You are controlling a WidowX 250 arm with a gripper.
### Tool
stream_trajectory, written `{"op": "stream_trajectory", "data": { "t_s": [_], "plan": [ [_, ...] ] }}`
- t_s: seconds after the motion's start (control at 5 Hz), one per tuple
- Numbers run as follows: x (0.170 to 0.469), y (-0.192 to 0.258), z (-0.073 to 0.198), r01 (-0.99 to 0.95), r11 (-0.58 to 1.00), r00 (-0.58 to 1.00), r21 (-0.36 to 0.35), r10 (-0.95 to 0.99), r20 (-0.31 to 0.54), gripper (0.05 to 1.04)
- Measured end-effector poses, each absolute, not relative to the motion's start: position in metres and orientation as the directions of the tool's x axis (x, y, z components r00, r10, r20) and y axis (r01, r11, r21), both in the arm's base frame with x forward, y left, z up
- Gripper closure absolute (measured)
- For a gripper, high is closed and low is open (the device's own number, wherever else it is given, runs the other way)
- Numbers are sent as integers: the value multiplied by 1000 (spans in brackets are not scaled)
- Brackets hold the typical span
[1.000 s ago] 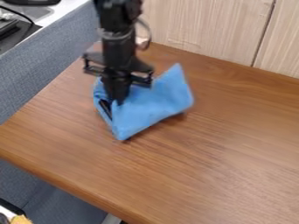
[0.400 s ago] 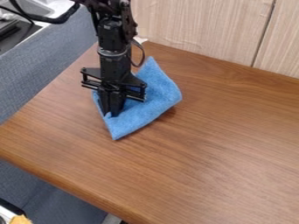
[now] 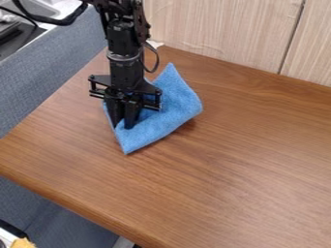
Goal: Fold the cloth from bottom right to left
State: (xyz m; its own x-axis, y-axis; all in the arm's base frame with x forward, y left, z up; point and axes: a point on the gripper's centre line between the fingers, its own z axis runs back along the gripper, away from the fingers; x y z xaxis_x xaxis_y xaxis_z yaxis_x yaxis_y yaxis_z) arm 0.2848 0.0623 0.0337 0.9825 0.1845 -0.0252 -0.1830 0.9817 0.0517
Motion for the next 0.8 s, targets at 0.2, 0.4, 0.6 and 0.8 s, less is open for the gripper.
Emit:
{"op": "stream_trajectory", "data": {
  "t_s": [0.2,0.4,0.6,0.8],
  "plan": [
    [282,61,36,-184,981,982,61,187,-36,498],
    [280,58,49,-166,983,986,77,167,-16,229],
    [279,50,67,-146,986,989,79,146,6,73],
    [278,44,90,-135,987,990,90,130,62,77]
  ]
}}
